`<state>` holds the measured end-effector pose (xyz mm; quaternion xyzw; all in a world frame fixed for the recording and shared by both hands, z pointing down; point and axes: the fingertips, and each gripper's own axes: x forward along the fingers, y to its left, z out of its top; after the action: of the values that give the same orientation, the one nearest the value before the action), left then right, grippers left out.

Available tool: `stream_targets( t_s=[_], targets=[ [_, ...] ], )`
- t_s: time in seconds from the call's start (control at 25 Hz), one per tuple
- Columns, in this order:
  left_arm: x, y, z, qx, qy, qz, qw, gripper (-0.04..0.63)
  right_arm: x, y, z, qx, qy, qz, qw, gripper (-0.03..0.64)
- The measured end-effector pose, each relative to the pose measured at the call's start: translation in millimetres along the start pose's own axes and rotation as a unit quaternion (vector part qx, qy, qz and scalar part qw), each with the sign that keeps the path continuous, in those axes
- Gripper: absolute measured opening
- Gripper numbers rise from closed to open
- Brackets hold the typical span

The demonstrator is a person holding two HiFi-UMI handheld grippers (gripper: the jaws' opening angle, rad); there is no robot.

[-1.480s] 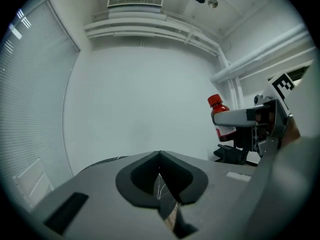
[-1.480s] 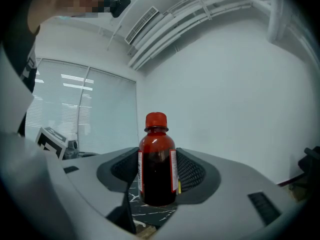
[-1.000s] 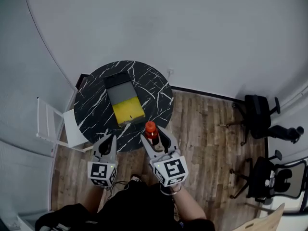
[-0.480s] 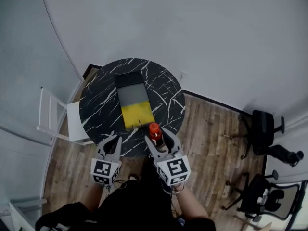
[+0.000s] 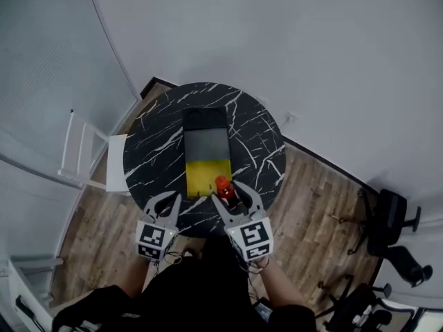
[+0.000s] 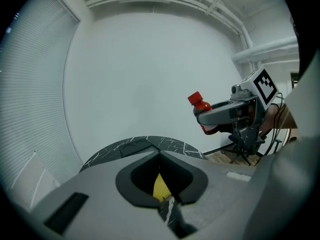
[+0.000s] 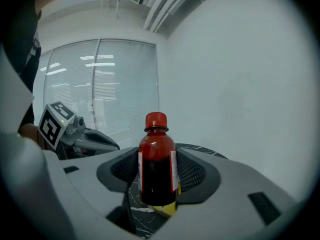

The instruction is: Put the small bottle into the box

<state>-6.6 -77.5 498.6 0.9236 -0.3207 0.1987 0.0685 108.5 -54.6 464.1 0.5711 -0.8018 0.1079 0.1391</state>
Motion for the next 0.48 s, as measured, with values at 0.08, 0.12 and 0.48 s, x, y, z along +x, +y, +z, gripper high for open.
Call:
stream_targets(
  t_s=[0.08,0.12,0.48],
  targets=[
    [13,5,-3,-0.005,0.011,0.010,0.9999,-0.002,14,-10,-7,-0.006,0.015,0.013,1.000,0.213],
    [19,5,-5,-0.008,0.016,0.012,0.9998,-0.002,21,-15,-11,-0.008,0.024,0.019,1.000,0.213],
    [69,8,-33,-0.057,0.062,0.029,0.9960,-0.002,75,-38,-68,0.002,0.099,0.082,0.992,0.213]
  ],
)
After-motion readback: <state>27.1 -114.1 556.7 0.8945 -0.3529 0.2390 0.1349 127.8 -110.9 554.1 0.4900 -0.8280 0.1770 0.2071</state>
